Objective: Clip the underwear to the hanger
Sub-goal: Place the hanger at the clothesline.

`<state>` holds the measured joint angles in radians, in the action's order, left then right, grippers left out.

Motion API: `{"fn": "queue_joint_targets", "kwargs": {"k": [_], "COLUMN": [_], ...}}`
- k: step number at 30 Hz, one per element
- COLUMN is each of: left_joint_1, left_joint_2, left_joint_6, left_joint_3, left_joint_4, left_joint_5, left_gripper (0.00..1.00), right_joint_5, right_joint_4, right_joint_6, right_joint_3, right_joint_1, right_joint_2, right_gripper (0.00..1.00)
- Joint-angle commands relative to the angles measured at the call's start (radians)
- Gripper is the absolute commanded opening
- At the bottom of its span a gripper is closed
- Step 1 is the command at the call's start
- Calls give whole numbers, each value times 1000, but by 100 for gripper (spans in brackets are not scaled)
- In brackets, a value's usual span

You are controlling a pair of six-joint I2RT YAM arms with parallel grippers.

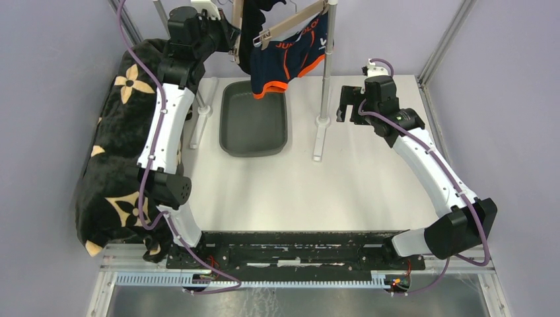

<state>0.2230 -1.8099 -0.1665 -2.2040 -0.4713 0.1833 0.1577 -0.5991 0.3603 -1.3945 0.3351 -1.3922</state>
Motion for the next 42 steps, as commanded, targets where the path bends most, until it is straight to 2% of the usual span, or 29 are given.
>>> {"fn": "queue_joint_targets", "kwargs": {"k": [1, 17, 39, 41, 42], "left_joint_1": [3, 0, -1, 0, 0], "left_joint_2": [-33, -176, -220, -219, -217], "left_joint_6": [39, 39, 1, -7, -11], "left_joint_3": [-105, -200, -246, -244, -243], "left_joint_4": [97, 77, 109, 105, 103], "left_joint_5": [-2, -1, 44, 44, 43], "left_gripper": [3, 3, 3, 7, 14], "right_joint_5": [0, -3, 0, 0, 0], "right_joint_4": [24, 25, 13, 12, 14], "right_joint_6": [-16, -24, -29, -30, -32], "right_joint_3": [-21, -3, -17, -14, -13], "right_joint_1": [-5, -7, -7, -7, -7], "right_joint_2": [18, 42, 38, 40, 39], "right_gripper": [100, 100, 100, 100, 100]}}
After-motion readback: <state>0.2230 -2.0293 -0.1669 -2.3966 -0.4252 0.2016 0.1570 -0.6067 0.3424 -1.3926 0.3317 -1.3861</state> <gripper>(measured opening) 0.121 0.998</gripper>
